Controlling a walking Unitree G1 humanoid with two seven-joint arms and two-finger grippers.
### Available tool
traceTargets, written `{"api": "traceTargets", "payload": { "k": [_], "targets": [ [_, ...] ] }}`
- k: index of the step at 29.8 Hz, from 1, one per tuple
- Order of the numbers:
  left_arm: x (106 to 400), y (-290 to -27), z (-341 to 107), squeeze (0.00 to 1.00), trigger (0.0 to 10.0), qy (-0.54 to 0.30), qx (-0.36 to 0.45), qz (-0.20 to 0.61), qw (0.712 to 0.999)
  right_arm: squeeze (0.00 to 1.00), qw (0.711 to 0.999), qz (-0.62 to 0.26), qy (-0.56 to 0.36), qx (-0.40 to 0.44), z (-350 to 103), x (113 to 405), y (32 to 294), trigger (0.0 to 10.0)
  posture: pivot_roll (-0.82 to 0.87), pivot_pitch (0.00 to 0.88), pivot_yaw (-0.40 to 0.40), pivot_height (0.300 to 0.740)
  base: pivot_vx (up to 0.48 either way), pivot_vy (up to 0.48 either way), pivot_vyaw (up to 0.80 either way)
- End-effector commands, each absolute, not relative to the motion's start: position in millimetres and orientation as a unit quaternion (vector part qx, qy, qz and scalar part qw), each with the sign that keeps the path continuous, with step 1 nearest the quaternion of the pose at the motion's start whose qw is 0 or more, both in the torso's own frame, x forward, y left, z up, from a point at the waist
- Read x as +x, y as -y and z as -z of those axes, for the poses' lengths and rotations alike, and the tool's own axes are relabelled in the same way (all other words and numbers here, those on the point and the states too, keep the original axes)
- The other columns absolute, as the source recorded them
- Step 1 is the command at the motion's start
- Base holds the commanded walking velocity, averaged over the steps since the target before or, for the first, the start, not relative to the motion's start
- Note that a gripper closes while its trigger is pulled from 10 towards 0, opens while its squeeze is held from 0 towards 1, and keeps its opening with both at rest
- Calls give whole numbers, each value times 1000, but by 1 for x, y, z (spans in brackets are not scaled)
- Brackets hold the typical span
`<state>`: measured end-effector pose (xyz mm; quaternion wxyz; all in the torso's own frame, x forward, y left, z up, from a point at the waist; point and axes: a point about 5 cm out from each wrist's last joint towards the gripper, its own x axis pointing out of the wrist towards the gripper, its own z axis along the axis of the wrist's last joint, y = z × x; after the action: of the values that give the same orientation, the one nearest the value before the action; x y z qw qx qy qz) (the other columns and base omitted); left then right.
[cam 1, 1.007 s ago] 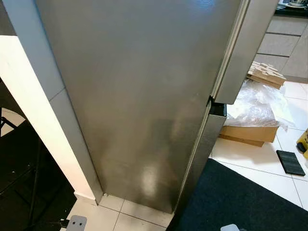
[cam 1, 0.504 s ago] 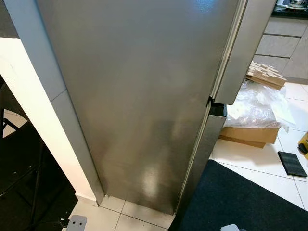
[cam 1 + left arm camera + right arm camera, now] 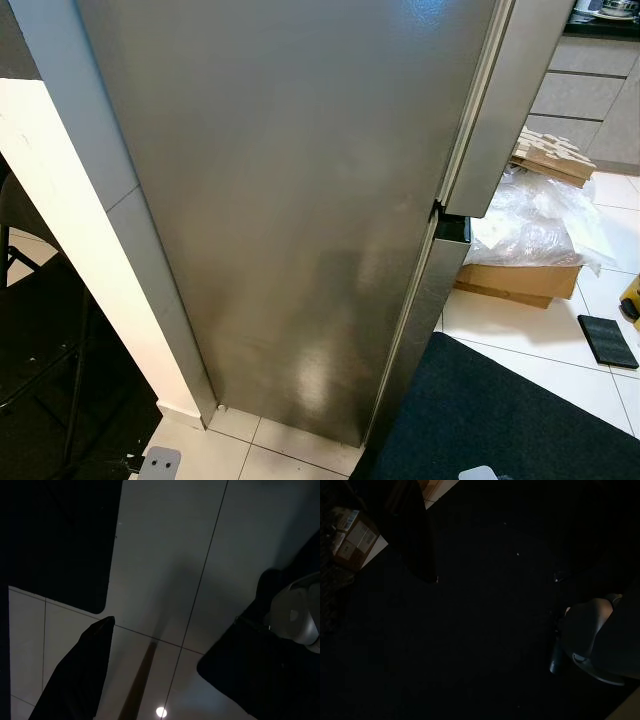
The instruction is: Restocking fridge
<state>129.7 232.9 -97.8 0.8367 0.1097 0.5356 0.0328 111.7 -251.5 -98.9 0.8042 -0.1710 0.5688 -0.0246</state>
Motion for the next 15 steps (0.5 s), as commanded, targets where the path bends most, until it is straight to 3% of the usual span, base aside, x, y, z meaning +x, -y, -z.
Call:
{"api": "traceTargets", "payload": {
  "k": [1, 15],
  "targets": [
    [128, -234, 98, 0, 10000, -539, 113, -30, 834, 0, 806, 30, -568, -163, 99, 111, 250, 10000, 47, 0, 9, 740, 0, 0, 0],
    [129, -234, 98, 0, 10000, -538, 115, -28, 835, 0, 807, 29, -567, -162, 100, 112, 249, 10000, 50, 0, 10, 740, 0, 0, 0]
  ]
}}
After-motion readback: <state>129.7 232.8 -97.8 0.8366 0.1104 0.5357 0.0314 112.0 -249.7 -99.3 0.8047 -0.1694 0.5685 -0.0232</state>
